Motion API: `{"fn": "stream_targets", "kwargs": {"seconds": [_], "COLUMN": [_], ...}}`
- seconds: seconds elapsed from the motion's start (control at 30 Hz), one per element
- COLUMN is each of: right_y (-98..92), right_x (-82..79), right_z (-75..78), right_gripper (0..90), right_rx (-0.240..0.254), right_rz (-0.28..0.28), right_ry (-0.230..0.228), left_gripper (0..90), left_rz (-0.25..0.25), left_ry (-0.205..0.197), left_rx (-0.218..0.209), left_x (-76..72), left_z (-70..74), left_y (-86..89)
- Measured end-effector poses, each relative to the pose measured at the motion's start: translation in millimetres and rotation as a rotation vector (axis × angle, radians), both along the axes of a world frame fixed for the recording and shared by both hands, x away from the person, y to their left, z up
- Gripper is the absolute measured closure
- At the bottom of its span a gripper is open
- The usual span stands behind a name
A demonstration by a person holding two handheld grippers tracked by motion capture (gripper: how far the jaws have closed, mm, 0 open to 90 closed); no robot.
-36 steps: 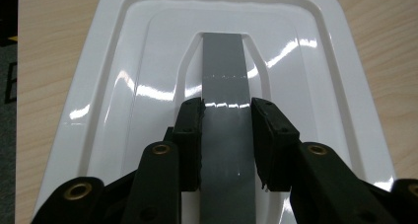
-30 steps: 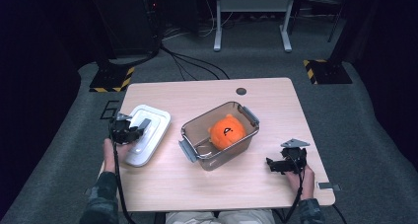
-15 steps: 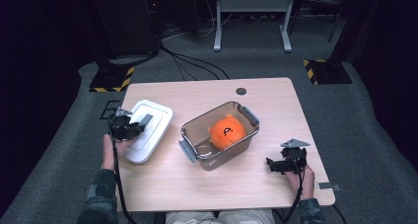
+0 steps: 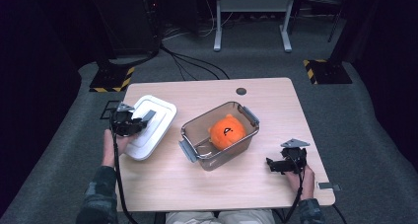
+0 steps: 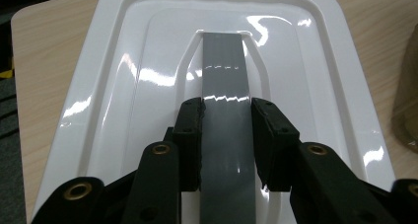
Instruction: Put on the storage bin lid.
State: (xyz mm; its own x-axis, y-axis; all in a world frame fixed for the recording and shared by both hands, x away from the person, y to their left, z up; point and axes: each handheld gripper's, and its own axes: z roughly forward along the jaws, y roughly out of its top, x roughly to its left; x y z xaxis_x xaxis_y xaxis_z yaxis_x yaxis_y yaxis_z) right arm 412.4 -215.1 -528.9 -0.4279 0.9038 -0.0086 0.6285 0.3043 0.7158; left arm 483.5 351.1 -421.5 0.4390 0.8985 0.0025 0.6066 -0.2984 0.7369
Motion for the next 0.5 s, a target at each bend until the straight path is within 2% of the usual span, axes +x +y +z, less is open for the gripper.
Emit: {"fn": "stream_targets", "kwargs": {"seconds": [0.5], "right_y": [0.1], "right_x": [0.0], "right_z": [0.0], "right_gripper": [0.0], "right_rx": [0.001], "right_rz": [-0.001], "right_ry": [0.000], "left_gripper": [66.4], "left_rz": [-0.058], "left_ry": [-0.022], "left_rx": [0.014], "left_x": [0.5], "left_z": [26.4], "left_y": [-14.4]}}
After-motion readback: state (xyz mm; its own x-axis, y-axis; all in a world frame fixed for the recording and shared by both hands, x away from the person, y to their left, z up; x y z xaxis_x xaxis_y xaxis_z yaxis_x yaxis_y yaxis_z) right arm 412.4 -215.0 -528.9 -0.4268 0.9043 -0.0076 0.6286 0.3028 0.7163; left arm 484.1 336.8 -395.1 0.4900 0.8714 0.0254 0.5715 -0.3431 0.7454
